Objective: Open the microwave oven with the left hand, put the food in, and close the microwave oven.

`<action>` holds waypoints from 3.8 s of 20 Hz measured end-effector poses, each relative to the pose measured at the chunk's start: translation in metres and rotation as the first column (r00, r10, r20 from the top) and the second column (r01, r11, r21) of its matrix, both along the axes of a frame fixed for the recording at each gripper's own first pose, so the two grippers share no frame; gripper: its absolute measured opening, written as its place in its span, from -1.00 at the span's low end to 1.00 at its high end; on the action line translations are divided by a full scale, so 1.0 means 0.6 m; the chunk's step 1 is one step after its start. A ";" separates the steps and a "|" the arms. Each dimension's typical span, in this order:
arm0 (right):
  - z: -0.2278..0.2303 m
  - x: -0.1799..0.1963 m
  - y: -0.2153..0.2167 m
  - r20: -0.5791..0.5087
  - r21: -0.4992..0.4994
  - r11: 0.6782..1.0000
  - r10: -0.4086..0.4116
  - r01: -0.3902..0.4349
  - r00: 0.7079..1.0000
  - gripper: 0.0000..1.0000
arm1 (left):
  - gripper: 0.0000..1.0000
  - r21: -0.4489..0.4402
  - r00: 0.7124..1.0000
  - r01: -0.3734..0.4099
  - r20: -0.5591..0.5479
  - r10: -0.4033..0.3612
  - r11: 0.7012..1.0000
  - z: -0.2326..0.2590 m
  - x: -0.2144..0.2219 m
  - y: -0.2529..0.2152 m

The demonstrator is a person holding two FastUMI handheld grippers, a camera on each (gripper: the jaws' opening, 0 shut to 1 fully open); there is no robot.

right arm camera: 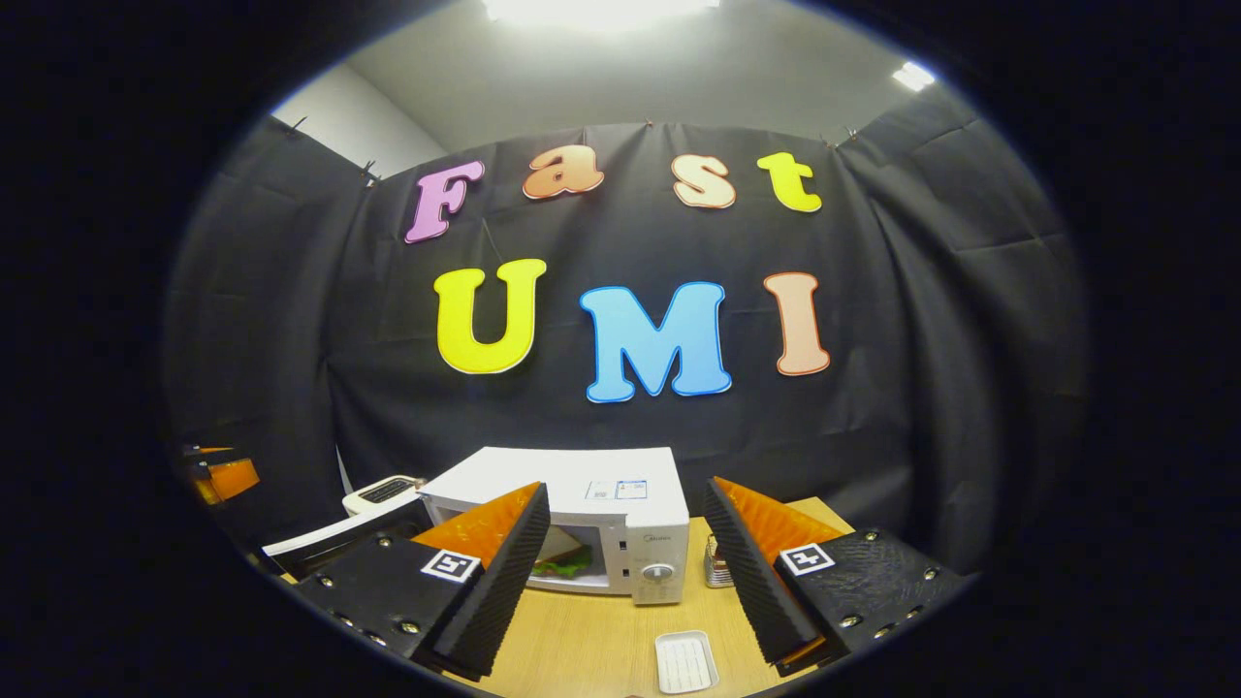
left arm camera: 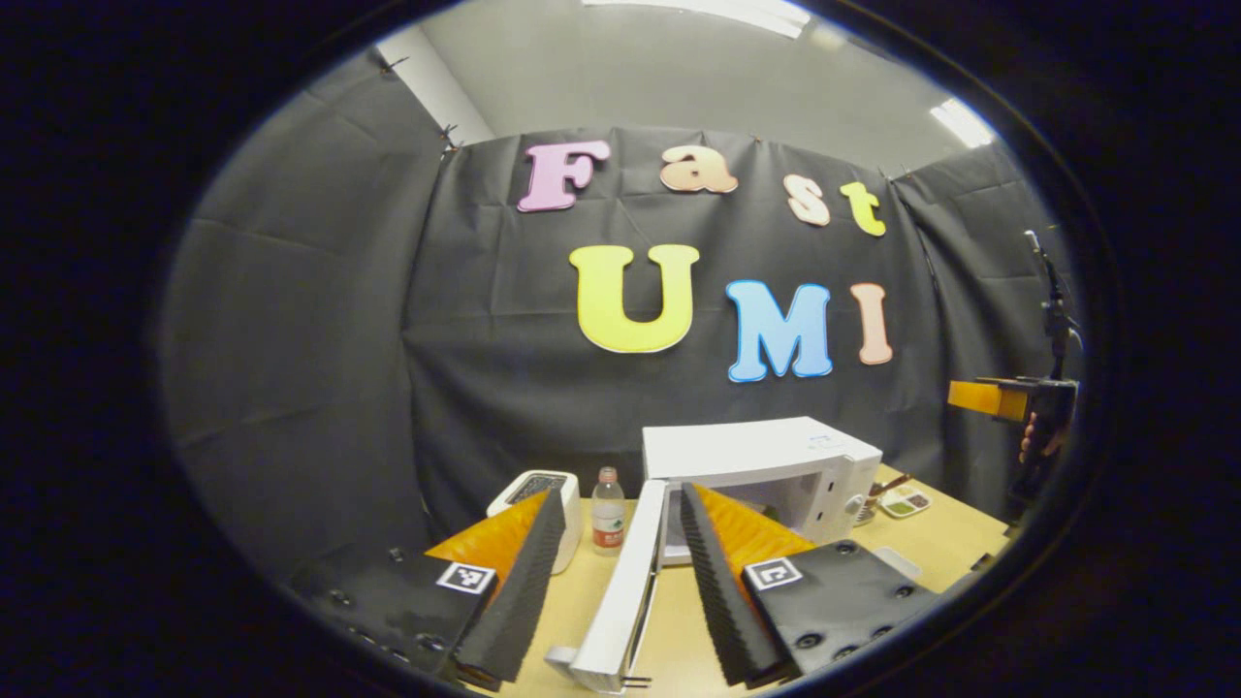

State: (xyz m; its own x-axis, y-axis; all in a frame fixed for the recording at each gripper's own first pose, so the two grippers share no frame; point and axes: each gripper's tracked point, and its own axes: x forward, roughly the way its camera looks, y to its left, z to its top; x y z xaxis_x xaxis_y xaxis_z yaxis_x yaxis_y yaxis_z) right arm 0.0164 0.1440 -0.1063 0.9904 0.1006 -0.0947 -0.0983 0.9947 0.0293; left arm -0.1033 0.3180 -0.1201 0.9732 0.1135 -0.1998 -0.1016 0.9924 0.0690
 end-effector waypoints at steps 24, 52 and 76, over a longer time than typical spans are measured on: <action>0.005 -0.029 -0.011 -0.020 -0.027 0.999 0.030 -0.030 0.999 0.93 | -0.88 -0.091 0.951 0.038 -0.301 -0.063 0.995 -0.231 -0.145 0.045; 0.039 -0.008 -0.173 -0.005 -0.022 0.996 -0.088 0.088 0.996 0.93 | -0.86 -0.245 0.822 0.434 -0.285 -0.493 0.867 -0.256 -0.001 -0.371; 0.033 -0.011 -0.312 -0.023 -0.031 0.971 -0.236 0.235 0.971 0.94 | -0.85 -0.170 0.843 0.447 -0.249 -0.477 0.878 -0.295 0.191 -0.516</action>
State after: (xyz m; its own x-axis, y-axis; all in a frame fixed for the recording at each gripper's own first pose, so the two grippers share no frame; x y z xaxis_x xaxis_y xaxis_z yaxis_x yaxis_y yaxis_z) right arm 0.0095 -0.0430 -0.0862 0.9830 -0.1383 -0.1207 0.1394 0.9902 0.0005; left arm 0.0115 0.0085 -0.2973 0.8108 -0.3714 -0.4523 0.3790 0.9221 -0.0777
